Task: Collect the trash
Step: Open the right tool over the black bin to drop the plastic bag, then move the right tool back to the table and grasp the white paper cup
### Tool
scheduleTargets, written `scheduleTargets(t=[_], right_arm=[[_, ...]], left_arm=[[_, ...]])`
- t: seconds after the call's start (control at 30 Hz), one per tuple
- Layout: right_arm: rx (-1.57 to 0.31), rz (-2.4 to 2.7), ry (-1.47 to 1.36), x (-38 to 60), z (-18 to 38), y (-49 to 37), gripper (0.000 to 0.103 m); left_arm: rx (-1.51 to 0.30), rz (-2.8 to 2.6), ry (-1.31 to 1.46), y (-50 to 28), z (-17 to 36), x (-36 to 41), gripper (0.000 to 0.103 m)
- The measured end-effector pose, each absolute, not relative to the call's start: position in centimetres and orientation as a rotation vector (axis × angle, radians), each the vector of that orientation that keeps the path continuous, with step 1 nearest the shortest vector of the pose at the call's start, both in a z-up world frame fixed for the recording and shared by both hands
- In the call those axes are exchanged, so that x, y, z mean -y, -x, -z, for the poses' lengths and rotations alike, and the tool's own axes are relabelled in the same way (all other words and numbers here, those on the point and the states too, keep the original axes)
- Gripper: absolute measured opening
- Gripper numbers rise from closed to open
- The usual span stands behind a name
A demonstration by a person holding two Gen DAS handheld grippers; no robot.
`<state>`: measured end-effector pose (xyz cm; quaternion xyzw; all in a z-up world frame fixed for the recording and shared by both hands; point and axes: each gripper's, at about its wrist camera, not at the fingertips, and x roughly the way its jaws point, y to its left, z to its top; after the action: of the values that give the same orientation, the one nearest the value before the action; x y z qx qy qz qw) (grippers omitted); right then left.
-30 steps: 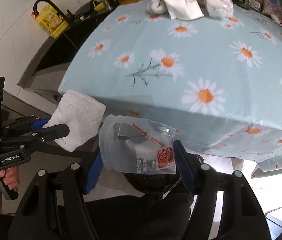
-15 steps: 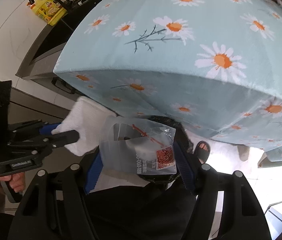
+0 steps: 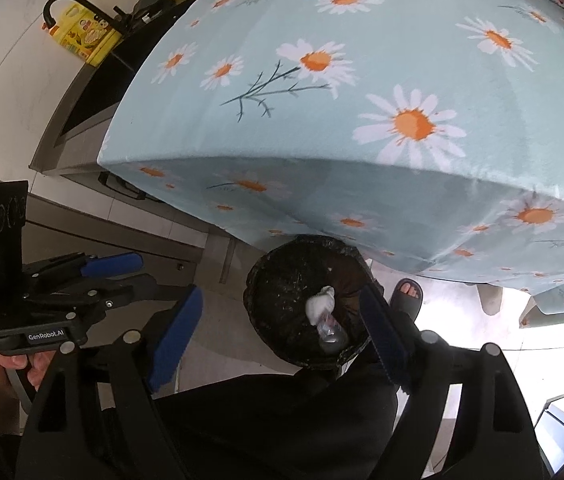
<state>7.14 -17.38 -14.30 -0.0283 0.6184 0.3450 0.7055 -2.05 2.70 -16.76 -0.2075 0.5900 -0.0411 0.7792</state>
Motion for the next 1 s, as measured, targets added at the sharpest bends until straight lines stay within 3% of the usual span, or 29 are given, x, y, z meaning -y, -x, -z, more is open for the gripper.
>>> scheduleTargets(t=[0.77, 0.87, 1.0], right_arm=[[-1.224, -0.721, 0.056, 18.3, 9.4, -7.9, 0.080], [-1.197, -0.702, 0.049, 18.6, 8.4, -8.1, 0.080], [-1.152, -0.684, 0.047, 18.7, 7.0, -8.5, 0.080]], left_arm=[[-1.122, 0.110, 0.405, 0.3, 10.8, -3.6, 0.049], [-1.096, 0.125, 0.390, 0.0, 9.7, -3.6, 0.055], [-1.064, 0.143, 0.375, -0.7, 8.6, -3.5, 0.055]])
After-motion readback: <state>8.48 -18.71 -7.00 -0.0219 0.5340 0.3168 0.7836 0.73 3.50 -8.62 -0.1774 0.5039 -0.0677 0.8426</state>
